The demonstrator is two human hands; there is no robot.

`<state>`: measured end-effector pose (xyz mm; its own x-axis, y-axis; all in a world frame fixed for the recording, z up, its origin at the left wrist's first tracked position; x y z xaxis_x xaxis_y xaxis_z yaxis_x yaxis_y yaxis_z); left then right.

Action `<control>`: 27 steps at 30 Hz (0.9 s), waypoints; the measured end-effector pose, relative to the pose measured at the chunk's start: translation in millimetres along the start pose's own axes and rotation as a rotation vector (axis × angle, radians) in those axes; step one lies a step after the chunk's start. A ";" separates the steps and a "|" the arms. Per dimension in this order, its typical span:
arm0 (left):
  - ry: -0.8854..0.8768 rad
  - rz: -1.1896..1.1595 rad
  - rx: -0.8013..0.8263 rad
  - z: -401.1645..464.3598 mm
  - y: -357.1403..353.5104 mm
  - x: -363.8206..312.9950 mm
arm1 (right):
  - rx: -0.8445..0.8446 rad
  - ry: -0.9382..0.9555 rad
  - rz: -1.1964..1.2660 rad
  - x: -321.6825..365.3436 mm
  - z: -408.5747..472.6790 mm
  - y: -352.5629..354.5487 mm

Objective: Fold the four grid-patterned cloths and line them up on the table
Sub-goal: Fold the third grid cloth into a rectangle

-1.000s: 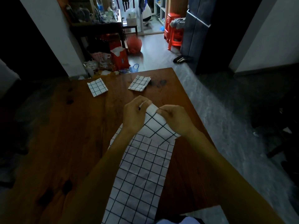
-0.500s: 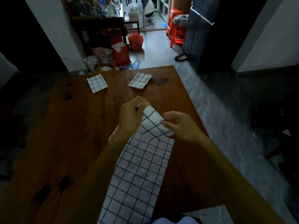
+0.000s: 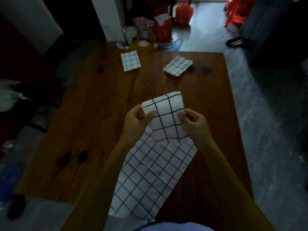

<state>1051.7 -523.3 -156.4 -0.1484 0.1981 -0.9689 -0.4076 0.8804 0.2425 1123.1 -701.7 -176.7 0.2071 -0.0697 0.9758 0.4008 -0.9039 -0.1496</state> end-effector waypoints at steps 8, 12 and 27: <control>0.154 0.091 -0.259 -18.8 31.7 39.9 | 0.150 -0.117 0.069 -45.2 15.8 -43.8; 0.169 0.086 -0.338 -37.4 49.4 52.6 | 0.183 -0.204 0.097 -63.9 14.3 -69.7; 0.070 -0.034 -0.608 -197.0 196.0 58.7 | 0.419 0.018 -0.223 -45.6 -103.7 -229.2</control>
<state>785.6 -424.0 -155.9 -0.1763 0.1271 -0.9761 -0.8515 0.4779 0.2160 929.2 -535.1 -170.3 0.0611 0.0962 0.9935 0.7600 -0.6497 0.0162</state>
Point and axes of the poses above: each hand's wrist, its own z-axis towards the middle knuckle, its own y-axis out of the back of the hand, x = y × z, the point moved 4 cm from there along z, towards the middle knuckle, and after that the axes turned 6 degrees about z, right-handed, at the moved point
